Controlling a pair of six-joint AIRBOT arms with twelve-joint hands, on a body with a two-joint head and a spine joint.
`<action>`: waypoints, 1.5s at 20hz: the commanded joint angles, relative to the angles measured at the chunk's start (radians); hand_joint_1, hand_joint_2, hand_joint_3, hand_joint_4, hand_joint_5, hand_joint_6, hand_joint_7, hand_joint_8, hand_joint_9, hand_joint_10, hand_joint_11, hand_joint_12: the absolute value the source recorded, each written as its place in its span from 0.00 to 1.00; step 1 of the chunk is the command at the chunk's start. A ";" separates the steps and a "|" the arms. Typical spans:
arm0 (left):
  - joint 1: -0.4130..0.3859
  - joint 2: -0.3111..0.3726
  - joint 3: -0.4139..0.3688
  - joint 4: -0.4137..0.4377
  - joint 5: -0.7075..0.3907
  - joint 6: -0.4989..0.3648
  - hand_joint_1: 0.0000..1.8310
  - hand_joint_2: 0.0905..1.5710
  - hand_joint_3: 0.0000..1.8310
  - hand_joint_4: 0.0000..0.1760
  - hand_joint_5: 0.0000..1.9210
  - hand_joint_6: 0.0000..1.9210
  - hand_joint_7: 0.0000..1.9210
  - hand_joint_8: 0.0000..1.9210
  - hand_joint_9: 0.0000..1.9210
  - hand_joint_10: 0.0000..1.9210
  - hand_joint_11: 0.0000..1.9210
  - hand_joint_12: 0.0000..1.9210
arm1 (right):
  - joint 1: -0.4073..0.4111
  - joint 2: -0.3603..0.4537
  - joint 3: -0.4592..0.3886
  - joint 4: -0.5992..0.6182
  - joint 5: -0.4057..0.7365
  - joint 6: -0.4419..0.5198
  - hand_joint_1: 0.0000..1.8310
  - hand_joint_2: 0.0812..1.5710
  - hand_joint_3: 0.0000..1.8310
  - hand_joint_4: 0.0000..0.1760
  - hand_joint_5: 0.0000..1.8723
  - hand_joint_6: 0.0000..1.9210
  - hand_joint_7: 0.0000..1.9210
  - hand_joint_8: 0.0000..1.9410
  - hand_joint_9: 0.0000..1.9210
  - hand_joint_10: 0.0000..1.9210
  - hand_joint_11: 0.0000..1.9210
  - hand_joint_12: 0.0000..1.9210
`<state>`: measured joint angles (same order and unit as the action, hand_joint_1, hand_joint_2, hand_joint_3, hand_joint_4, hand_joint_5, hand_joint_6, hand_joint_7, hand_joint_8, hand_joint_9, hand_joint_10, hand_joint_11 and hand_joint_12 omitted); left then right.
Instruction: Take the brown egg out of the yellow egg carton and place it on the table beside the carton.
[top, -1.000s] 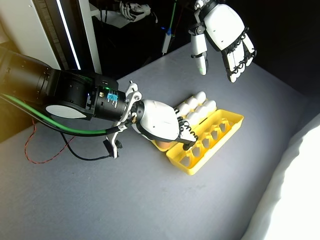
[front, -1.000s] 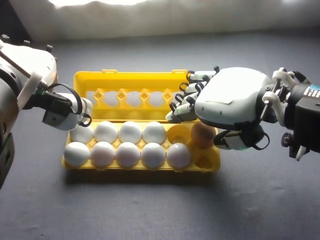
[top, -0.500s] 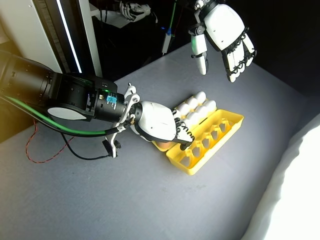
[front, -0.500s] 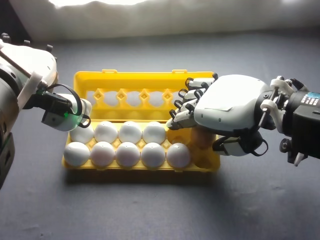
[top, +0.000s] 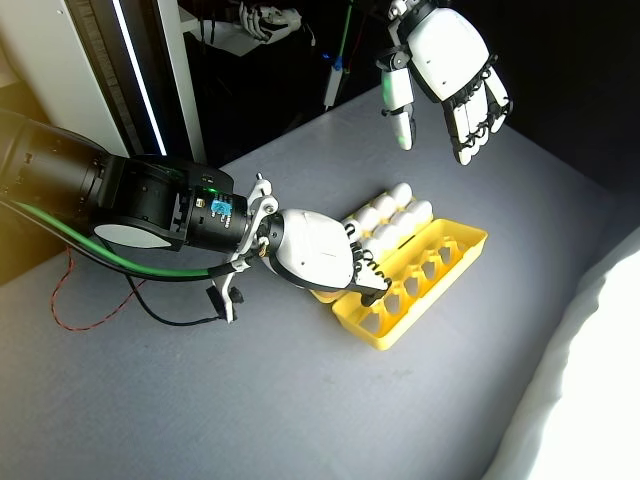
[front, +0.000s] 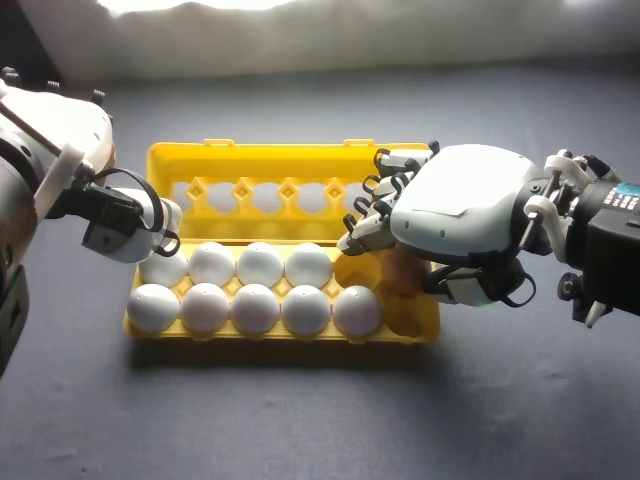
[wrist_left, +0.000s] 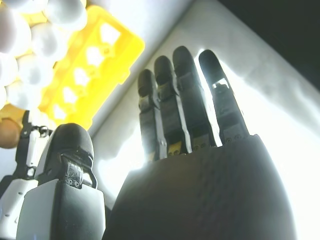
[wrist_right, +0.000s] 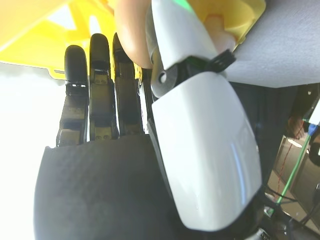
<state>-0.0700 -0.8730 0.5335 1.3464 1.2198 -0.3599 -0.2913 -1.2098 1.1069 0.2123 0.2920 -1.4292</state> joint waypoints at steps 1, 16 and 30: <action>-0.010 0.007 -0.006 0.097 0.028 0.003 0.09 0.82 0.00 0.00 0.23 0.00 0.24 0.00 0.23 0.00 0.01 0.41 | 0.003 0.006 0.004 -0.007 0.081 -0.002 0.67 0.68 0.00 0.00 0.27 0.02 0.28 0.02 0.16 0.29 0.00 0.71; -0.010 0.008 -0.006 0.095 0.028 0.003 0.09 0.82 0.00 0.00 0.23 0.00 0.25 0.00 0.23 0.00 0.02 0.40 | 0.008 0.006 0.004 -0.007 0.102 -0.002 0.73 0.75 0.00 0.00 0.41 0.70 0.43 0.62 0.39 0.73 0.24 0.77; -0.010 0.007 -0.006 0.096 0.028 0.003 0.11 0.82 0.00 0.00 0.24 0.00 0.25 0.00 0.23 0.01 0.04 0.38 | 0.115 0.055 -0.020 0.015 0.099 0.005 0.74 0.73 0.00 0.00 0.42 0.66 0.46 0.58 0.41 0.71 0.28 0.78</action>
<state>-0.0700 -0.8730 0.5335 1.3460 1.2190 -0.3599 -0.1852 -1.1618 1.0863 0.2333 0.2924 -1.4281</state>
